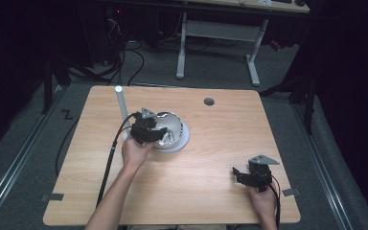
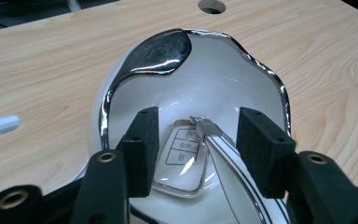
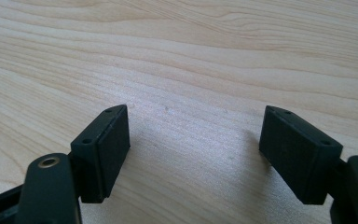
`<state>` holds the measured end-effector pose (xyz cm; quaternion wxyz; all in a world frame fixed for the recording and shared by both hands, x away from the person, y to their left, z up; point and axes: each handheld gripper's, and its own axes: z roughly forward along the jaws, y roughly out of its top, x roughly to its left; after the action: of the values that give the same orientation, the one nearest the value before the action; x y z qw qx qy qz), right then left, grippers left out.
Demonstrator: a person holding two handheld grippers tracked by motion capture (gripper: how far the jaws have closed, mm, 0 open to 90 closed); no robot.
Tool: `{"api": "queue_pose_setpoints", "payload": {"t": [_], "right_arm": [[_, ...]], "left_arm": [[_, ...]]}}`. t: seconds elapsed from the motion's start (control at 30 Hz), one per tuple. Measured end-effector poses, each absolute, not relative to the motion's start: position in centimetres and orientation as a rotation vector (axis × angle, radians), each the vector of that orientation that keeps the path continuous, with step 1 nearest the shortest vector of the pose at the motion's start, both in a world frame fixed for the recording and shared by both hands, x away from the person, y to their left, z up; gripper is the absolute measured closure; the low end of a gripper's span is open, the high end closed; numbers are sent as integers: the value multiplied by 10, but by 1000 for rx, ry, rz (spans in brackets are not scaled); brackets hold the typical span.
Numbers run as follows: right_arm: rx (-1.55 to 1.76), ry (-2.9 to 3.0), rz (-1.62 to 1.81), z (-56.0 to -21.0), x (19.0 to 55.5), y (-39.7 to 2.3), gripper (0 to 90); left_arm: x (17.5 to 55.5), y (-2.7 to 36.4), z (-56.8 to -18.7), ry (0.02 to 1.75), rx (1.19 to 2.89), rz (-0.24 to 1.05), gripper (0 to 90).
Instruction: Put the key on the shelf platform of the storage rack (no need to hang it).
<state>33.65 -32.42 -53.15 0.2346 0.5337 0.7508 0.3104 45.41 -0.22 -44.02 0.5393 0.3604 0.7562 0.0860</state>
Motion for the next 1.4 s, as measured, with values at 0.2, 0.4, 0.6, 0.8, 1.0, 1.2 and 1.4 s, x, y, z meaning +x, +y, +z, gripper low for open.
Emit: {"api": "queue_pose_setpoints", "payload": {"t": [0.2, 0.4, 0.6, 0.8, 1.0, 1.2, 1.4], "right_arm": [[1465, 2061, 852, -532, 336, -324, 247], [1465, 2060, 852, -532, 337, -324, 248], [1466, 2060, 852, -532, 337, -324, 248], [1466, 2060, 852, -532, 337, -324, 248], [1466, 2060, 852, -532, 337, -324, 248], [1466, 2060, 852, -532, 337, -324, 248], [1466, 2060, 852, -532, 337, -324, 248]], "left_arm": [[449, 7, -435, 1800, 833, 197, 456], [443, 16, -431, 1796, 820, 196, 438], [438, 25, -430, 1810, 800, 192, 425], [433, 37, -430, 1808, 784, 182, 416], [432, 42, -429, 1743, 744, 201, 411], [429, 47, -425, 1751, 707, 196, 408], [422, 57, -423, 1809, 727, 179, 405]]}}
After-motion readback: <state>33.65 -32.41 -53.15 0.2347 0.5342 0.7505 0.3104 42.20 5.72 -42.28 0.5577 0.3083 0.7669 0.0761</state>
